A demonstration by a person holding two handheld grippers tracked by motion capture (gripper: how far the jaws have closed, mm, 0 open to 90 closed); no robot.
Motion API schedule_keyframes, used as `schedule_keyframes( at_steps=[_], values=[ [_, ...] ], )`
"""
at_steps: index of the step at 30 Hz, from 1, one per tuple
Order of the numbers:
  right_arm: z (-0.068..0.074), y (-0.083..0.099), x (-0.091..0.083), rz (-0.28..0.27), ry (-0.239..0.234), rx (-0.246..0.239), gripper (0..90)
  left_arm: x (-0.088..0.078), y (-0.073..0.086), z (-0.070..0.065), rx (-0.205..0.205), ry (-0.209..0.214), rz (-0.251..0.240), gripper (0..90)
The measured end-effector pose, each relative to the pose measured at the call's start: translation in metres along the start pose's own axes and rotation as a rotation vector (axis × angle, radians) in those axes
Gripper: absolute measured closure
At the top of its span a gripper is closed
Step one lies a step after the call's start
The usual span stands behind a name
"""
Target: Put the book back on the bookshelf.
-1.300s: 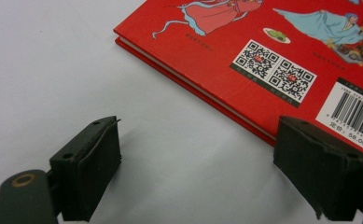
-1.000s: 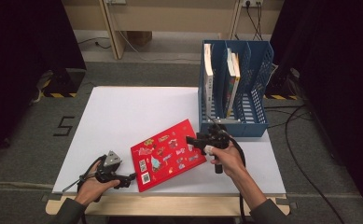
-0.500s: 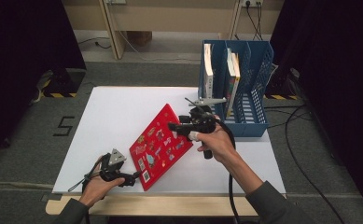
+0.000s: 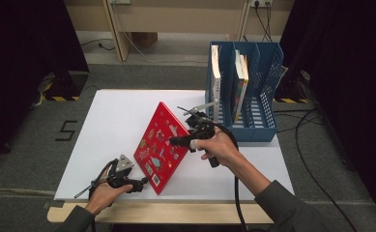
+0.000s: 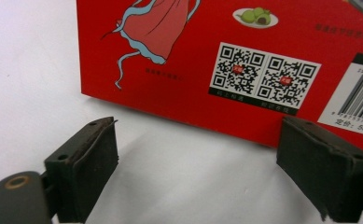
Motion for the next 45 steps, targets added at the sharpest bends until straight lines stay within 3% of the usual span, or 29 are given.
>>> schedule_keyframes(
  at_steps=[4, 14, 18, 27, 32, 35, 39, 45],
  values=[
    [0.002, -0.006, -0.007, -0.031, 0.014, -0.017, 70.3, 0.0, 0.0, 0.001, 0.003, 0.004, 0.003, 13.3],
    [0.009, -0.016, -0.014, 0.014, 0.036, -0.076, 72.4, 0.0, 0.002, 0.003, 0.002, 0.002, -0.004, 15.1],
    [0.012, -0.024, -0.025, 0.023, 0.044, -0.111, 75.4, -0.002, 0.002, 0.006, -0.016, -0.004, -0.011, 15.1],
    [0.018, -0.028, -0.051, 0.069, 0.108, -0.167, 78.7, -0.003, 0.005, 0.012, -0.025, -0.008, -0.003, 15.1],
    [0.014, -0.022, -0.064, 0.082, 0.137, -0.159, 78.7, -0.002, 0.006, 0.015, -0.03, -0.013, -0.003, 15.1],
    [0.011, -0.022, -0.069, 0.074, 0.122, -0.132, 78.9, -0.001, 0.007, 0.018, -0.041, -0.012, 0.01, 15.1],
    [0.008, -0.025, -0.07, 0.08, 0.107, -0.087, 78.5, 0.001, 0.008, 0.017, -0.043, -0.015, 0.012, 14.9],
    [0.007, -0.032, -0.069, 0.114, 0.109, -0.08, 78.0, 0.001, 0.008, 0.017, -0.038, -0.013, 0.015, 14.7]
  ],
)
Point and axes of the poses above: each handheld gripper's, and its own axes: x roughly forward along the jaws, y roughly out of its underside, z roughly to its left, the point moved 3 cm from there along x, roughly forward along the jaws, and after that the axes turned 11 degrees about x, right-handed, at the moved point
